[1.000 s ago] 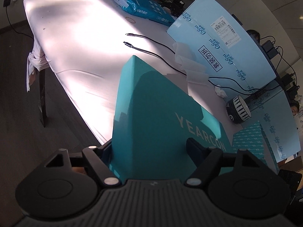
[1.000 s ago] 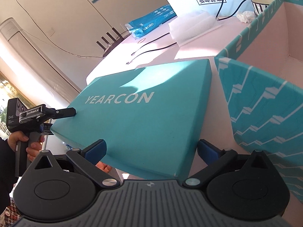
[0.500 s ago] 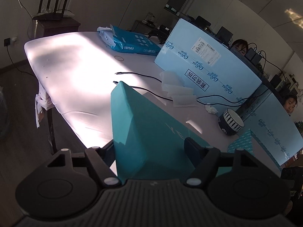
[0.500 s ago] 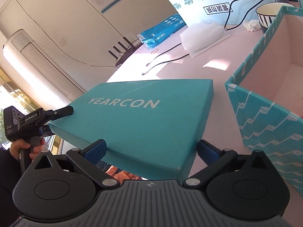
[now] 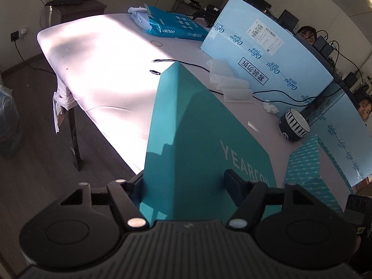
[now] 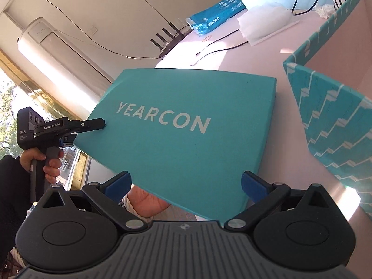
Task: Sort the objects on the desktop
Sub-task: 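Close the left gripper on the edge of the YEARCON lid, then lift the YEARCON lid with the left gripper toward the teal box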
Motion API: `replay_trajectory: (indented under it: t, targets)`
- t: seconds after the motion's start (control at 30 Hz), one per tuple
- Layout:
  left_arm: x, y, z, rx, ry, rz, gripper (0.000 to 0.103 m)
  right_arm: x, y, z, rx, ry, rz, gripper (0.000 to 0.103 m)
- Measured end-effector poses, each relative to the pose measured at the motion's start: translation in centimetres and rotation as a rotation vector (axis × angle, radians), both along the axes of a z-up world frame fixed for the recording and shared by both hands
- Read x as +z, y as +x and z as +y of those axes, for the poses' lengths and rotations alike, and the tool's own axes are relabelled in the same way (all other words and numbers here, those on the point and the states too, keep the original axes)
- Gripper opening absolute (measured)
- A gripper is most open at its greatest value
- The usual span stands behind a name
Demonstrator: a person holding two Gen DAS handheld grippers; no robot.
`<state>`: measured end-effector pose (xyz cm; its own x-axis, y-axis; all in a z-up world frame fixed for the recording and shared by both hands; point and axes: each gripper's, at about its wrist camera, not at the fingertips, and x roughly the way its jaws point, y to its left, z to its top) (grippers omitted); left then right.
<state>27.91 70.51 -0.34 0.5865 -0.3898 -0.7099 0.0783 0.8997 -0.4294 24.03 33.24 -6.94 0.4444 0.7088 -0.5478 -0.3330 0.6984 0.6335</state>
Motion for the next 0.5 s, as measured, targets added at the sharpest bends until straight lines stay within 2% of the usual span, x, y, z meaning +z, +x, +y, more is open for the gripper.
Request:
replay_trajectory:
  t: [0.1,0.2,0.27,0.37,0.43,0.47,0.5]
  targets:
    - [-1.2,-0.1,0.7,0.022,-0.025,0.028,0.073,-0.3,-0.3,0.3,-0.006,-0.055,-0.043,0.103]
    - [-1.9,-0.4,1.0,0.029,-0.040,0.048,0.073,-0.7,-0.3,-0.7,-0.067,-0.099,-0.002,0.103]
    - [-2.2,-0.8,1.2,0.030,-0.049,0.057,0.073,-1.1,-0.1,-0.8,-0.076,-0.124,-0.010,0.103]
    - [-2.6,-1.3,1.3,0.024,-0.005,0.104,0.070,-2.5,1.4,-0.3,-0.052,-0.101,0.032,0.103]
    - [-3.1,-1.7,1.3,0.015,0.071,0.143,0.052,-2.9,2.0,-0.1,-0.066,-0.071,0.028,0.103]
    - [-3.6,-1.7,1.2,0.004,0.123,0.171,0.033,-3.1,2.2,0.1,-0.070,-0.068,0.021,0.103]
    - [-4.3,-1.7,1.0,-0.012,0.147,0.196,0.031,-3.1,2.4,0.3,-0.065,-0.071,0.015,0.103]
